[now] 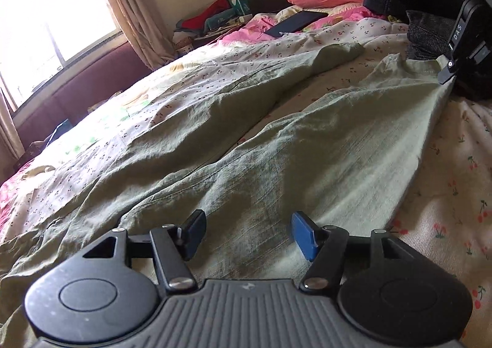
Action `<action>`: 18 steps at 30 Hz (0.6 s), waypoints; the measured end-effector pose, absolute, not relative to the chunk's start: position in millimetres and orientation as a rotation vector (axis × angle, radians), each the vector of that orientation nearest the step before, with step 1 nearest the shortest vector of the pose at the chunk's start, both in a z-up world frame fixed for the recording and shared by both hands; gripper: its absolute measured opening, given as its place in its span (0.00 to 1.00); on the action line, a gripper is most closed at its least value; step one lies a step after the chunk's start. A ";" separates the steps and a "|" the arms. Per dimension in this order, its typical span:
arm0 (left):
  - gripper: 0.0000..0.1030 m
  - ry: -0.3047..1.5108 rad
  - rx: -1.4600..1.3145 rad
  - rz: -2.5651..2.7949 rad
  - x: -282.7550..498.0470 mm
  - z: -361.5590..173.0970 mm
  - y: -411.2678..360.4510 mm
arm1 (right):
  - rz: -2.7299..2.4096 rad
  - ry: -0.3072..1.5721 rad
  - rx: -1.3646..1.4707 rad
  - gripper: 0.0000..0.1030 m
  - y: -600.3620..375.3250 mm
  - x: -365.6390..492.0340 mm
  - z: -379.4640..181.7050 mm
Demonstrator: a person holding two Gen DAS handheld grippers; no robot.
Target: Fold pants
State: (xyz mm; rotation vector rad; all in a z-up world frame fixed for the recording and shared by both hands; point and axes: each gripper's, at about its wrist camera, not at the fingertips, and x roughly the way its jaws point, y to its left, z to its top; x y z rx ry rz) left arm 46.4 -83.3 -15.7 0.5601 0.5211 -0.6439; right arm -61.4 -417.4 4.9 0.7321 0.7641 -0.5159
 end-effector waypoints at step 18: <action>0.82 0.608 0.461 -0.381 109.5 24.9 91.9 | -0.201 0.718 -0.017 0.34 -268.2 18.8 80.5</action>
